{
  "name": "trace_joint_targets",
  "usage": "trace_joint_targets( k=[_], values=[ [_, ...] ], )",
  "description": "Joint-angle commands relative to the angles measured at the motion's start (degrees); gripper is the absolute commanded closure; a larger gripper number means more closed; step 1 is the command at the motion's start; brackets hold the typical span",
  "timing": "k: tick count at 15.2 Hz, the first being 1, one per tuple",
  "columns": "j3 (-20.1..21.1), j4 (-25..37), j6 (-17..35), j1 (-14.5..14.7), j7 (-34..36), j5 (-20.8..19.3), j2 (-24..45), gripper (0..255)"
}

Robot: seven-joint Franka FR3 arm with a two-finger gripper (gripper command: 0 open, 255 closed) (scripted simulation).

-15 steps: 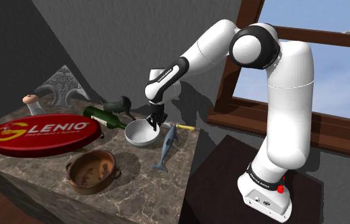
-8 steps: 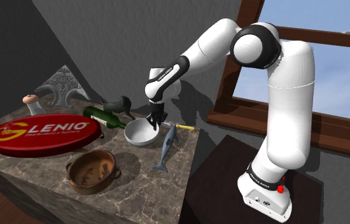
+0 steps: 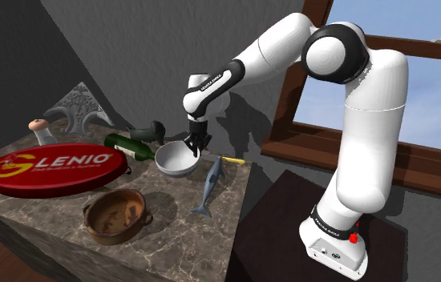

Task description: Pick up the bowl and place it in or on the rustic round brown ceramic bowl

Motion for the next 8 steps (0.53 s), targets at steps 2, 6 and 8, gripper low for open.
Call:
trace_joint_targets(
  k=[2,6,8],
  values=[
    [0.0,0.4,-1.9,0.1,0.5,-0.3,-1.5,255],
    [-0.2,1.1,-4.5,0.1,1.0,-0.6,-3.5,255],
    [-0.2,1.6,-5.8,0.1,1.3,-0.8,-4.4,255]
  ],
)
